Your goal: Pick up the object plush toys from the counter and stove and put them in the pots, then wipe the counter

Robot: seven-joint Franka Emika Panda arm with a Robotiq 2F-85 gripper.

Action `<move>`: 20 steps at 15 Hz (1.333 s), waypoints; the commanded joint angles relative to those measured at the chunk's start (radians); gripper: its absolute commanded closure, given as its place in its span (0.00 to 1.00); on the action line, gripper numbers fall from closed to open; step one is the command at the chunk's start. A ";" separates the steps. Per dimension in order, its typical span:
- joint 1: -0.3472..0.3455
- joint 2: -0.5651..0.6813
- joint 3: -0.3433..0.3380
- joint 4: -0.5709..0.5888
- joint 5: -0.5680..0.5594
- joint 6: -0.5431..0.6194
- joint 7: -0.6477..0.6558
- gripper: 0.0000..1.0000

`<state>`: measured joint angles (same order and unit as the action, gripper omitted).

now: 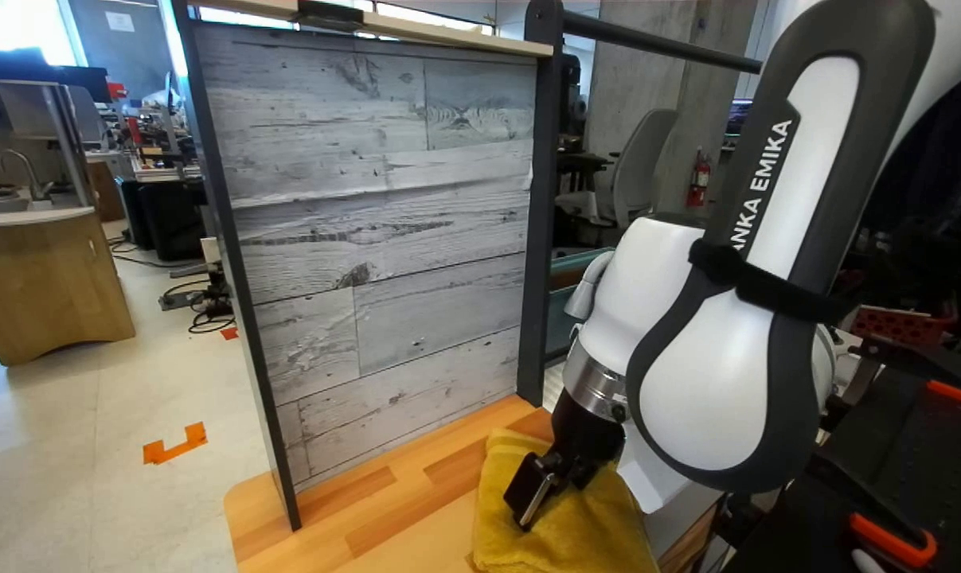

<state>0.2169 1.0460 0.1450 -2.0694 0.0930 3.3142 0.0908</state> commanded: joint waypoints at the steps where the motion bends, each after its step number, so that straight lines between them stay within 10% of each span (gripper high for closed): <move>1: -0.009 0.048 0.036 0.023 -0.065 0.034 -0.050 0.00; 6: -0.044 0.080 0.129 0.197 -0.111 -0.224 -0.057 0.00; 12: 0.073 0.134 0.053 0.460 -0.106 -0.562 -0.036 0.00; 20: 0.255 0.252 -0.046 0.646 -0.211 -0.607 -0.039 0.00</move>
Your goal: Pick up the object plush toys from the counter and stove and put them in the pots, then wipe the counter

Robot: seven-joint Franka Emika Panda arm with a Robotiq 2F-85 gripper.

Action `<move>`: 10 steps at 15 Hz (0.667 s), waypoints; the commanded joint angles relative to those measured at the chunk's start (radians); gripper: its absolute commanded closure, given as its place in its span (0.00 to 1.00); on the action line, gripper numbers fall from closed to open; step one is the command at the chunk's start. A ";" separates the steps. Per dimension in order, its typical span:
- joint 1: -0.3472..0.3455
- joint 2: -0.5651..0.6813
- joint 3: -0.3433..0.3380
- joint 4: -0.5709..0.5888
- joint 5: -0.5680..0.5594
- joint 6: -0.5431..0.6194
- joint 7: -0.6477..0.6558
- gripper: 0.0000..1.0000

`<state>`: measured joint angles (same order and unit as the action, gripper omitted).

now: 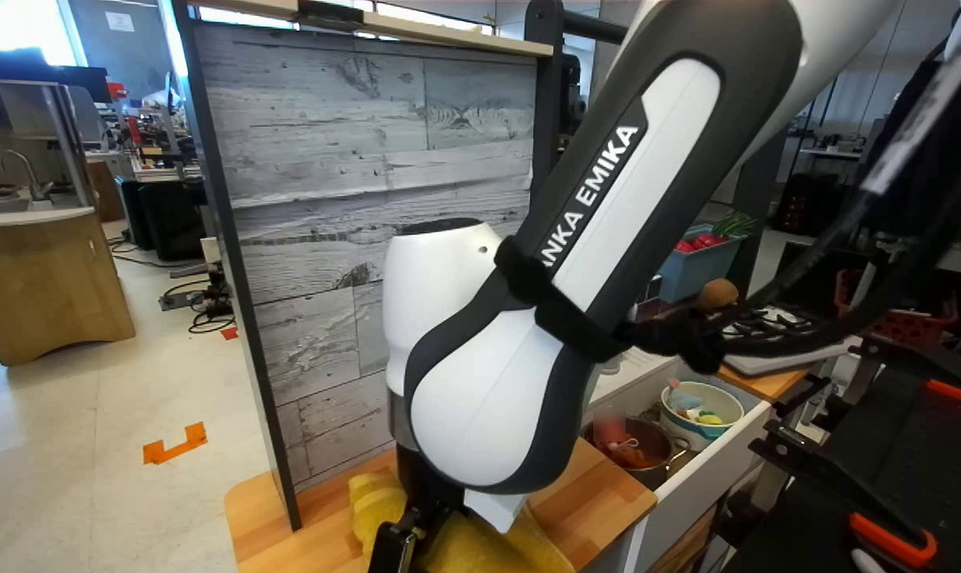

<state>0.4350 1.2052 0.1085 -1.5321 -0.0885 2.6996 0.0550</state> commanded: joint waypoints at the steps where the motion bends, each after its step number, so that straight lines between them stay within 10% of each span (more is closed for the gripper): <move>1: 0.035 0.096 -0.005 0.118 -0.028 0.024 -0.004 0.00; 10: -0.072 0.051 -0.046 -0.016 -0.008 0.214 -0.010 0.00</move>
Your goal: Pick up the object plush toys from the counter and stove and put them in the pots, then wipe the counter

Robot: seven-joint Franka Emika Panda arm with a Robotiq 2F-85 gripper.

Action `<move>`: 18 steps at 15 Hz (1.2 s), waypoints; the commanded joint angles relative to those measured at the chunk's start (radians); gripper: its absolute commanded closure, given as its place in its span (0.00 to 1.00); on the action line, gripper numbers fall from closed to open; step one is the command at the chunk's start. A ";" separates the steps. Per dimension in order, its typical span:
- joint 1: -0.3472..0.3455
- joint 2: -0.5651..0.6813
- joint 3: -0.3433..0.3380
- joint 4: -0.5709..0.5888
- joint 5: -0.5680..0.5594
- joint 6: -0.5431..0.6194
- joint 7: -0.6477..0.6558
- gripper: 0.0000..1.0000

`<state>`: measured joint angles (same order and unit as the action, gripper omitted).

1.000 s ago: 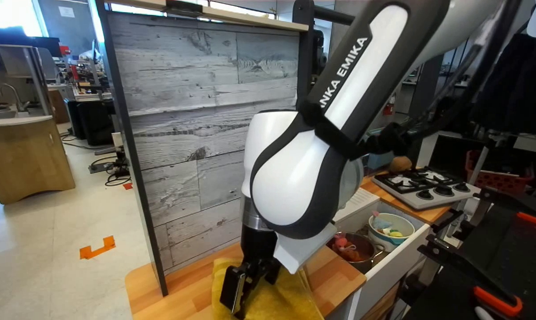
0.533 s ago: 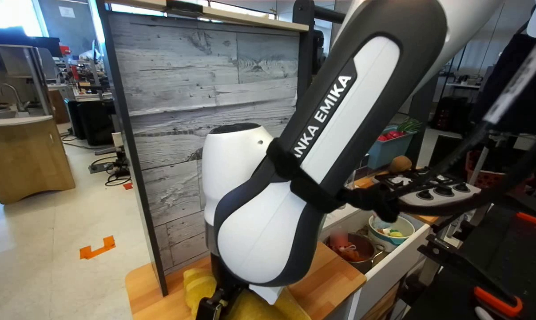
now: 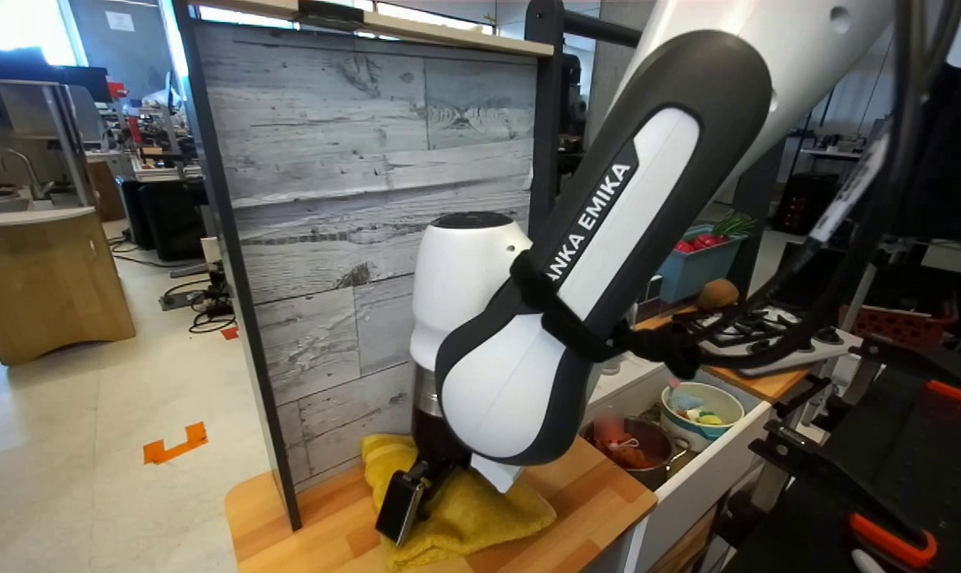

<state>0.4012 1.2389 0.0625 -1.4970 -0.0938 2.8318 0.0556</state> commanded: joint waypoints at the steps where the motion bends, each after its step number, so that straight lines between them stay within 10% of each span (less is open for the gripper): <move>1: -0.051 0.018 0.017 -0.060 0.001 0.096 -0.019 0.00; 10: 0.023 0.072 0.139 0.035 -0.002 0.020 -0.090 0.00; 18: -0.105 -0.081 0.080 -0.234 0.041 0.077 -0.030 0.00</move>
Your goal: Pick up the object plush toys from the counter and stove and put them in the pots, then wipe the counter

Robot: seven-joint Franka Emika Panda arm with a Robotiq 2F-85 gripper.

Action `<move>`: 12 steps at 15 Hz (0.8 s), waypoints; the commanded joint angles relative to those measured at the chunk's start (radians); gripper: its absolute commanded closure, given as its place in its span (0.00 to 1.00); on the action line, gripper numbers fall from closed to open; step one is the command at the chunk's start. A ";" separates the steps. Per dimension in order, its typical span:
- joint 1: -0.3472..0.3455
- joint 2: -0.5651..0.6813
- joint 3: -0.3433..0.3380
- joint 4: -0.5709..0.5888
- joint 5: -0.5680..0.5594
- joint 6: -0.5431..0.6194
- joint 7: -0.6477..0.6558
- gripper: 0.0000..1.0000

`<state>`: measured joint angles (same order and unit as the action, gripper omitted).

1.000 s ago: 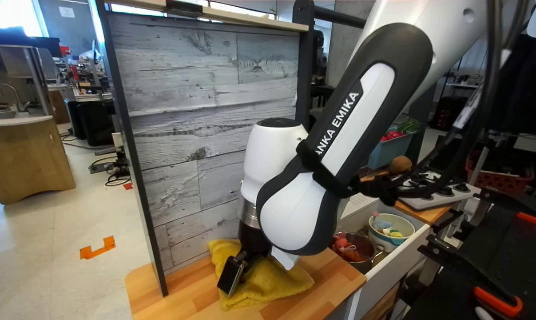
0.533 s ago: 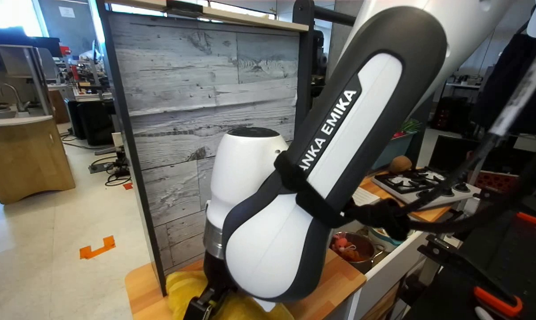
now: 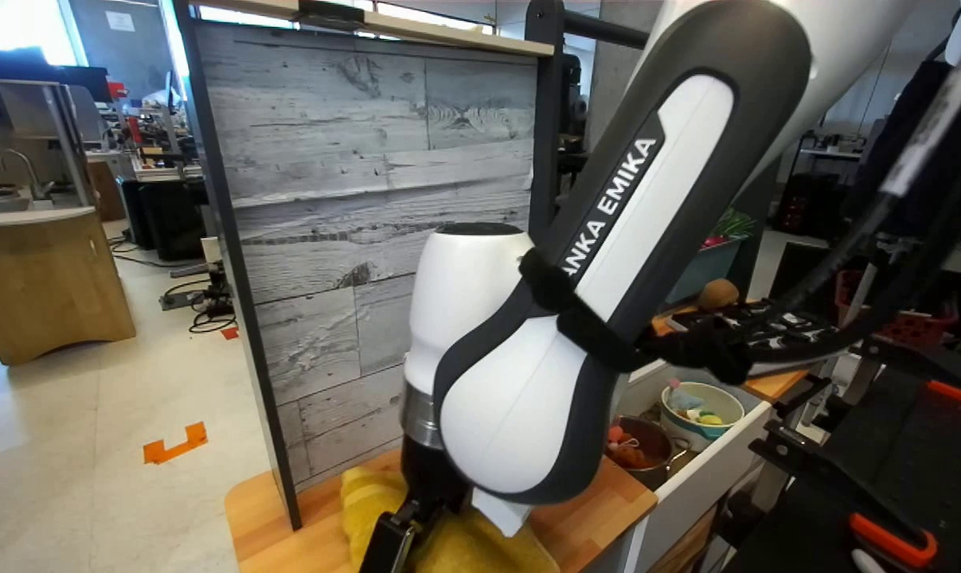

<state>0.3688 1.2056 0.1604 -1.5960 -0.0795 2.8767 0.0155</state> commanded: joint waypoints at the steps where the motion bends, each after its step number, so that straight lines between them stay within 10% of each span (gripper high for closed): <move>1: -0.107 -0.064 -0.015 -0.164 0.031 0.045 0.000 0.00; 6: -0.302 -0.080 0.141 -0.218 0.019 0.134 -0.135 0.00; 12: -0.365 -0.281 0.265 -0.375 0.013 0.062 -0.198 0.00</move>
<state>0.0293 1.0847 0.3866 -1.8383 -0.0731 2.9920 -0.1769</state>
